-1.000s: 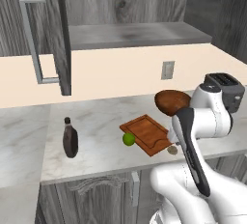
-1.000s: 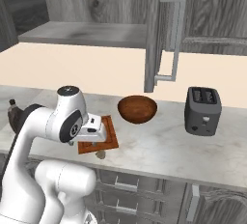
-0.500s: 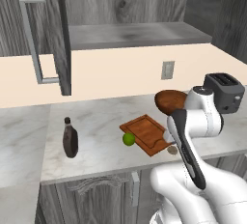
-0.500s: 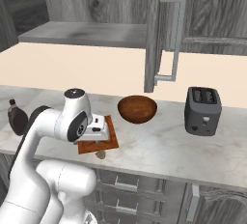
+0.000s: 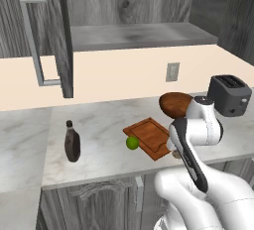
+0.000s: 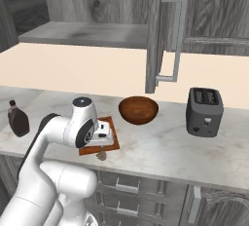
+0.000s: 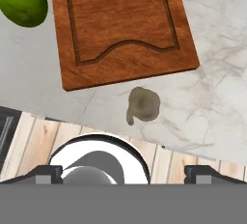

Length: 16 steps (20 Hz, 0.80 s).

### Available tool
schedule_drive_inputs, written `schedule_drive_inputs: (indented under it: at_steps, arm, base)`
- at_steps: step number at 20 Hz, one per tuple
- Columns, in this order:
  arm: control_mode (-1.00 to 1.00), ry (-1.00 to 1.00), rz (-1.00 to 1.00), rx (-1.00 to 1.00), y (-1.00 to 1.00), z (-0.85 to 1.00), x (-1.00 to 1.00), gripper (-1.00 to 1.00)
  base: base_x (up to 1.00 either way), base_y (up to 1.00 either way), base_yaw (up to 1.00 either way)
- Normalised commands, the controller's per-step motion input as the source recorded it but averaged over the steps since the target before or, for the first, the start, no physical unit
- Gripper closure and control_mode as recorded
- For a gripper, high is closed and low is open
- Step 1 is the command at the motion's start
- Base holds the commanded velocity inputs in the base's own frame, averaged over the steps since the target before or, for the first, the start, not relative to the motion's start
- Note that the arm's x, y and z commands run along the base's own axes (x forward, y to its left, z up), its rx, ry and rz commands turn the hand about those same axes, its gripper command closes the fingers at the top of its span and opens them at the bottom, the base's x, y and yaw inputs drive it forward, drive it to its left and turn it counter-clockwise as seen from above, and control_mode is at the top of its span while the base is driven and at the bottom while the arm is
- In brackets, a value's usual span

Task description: Open the cabinet. Place the bowl and condiment on the counter. Then place the lime and garlic on the cutting board.

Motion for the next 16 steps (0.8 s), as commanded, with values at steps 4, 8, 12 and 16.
schedule_drive_inputs:
  at_steps: [4,8,12,16]
  arm:
    - [-1.00,0.00,0.01,0.00,-0.04,-0.21,0.20,-1.00]
    - [-1.00,0.00,0.00,0.00,-0.09,-0.15,0.12,-1.00]
    - [-1.00,0.00,0.00,0.00,-0.05,-0.15,0.04,-1.00]
    - [-1.00,0.00,0.00,0.00,0.00,-0.19,0.05,-1.00]
  base:
    - [0.00,0.00,0.00]
    - [0.00,0.00,0.00]
    - [0.00,0.00,0.00]
    - [0.00,0.00,0.00]
